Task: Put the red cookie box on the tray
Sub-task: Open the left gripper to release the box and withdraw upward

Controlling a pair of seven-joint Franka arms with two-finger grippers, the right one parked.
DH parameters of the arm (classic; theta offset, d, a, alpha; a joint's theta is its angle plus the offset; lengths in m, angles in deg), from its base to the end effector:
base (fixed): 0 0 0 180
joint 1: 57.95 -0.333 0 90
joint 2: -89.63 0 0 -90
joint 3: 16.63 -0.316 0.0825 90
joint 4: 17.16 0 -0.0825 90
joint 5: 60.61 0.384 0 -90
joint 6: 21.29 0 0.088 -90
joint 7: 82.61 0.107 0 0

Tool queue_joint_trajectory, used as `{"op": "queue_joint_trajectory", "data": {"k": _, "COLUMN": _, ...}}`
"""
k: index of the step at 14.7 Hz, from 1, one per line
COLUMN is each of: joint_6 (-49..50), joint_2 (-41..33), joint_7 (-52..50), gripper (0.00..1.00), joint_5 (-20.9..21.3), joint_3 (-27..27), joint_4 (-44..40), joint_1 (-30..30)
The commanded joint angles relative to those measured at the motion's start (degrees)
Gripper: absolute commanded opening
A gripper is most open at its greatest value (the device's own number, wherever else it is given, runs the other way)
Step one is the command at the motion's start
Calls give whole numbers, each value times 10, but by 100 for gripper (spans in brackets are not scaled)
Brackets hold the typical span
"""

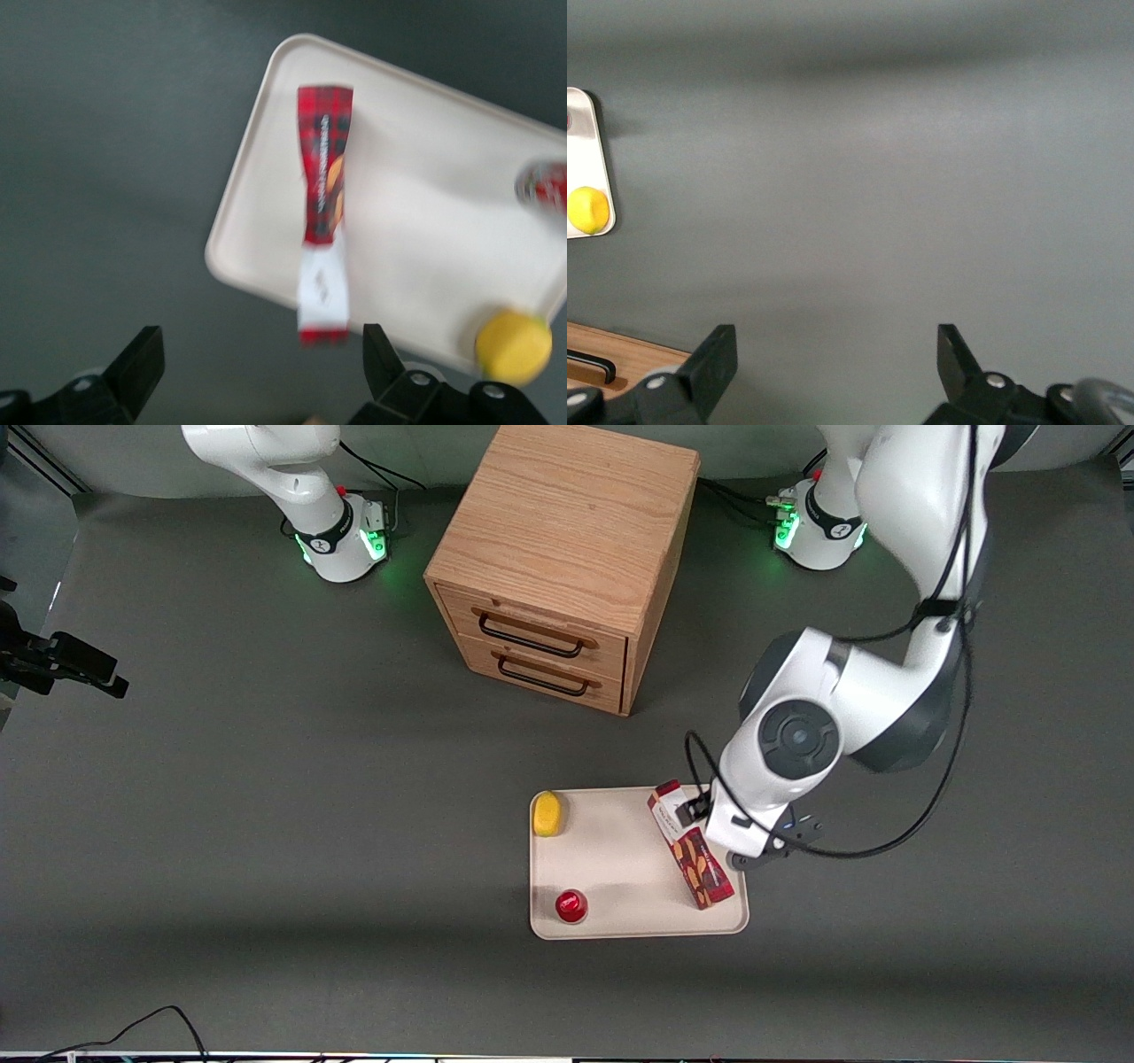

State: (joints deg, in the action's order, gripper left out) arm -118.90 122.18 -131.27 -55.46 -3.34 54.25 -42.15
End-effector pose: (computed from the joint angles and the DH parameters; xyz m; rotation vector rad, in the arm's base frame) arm 0.6389 -0.3027 0.4335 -3.0574 -0.5478 0.1532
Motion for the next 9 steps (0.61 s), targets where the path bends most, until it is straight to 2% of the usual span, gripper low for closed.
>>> {"op": "queue_joint_trajectory", "data": {"k": 1, "joint_6": 50, "joint_2": -113, "joint_7": 118, "gripper": 100, "joint_5": -28, "joint_3": -20, "joint_4": 67, "joint_1": -31}}
{"op": "queue_joint_trajectory", "data": {"k": 4, "joint_6": 74, "joint_2": -228, "joint_7": 266, "gripper": 100, "joint_5": -71, "joint_3": -105, "joint_4": 164, "joint_1": -33}}
{"op": "queue_joint_trajectory", "data": {"k": 7, "joint_6": 86, "joint_2": -297, "joint_7": 441, "gripper": 100, "joint_5": -69, "joint_3": -192, "joint_4": 224, "joint_1": -32}}
{"op": "queue_joint_trajectory", "data": {"k": 9, "joint_6": 89, "joint_2": -329, "joint_7": 507, "gripper": 100, "joint_5": -67, "joint_3": -238, "joint_4": 249, "joint_1": -31}}
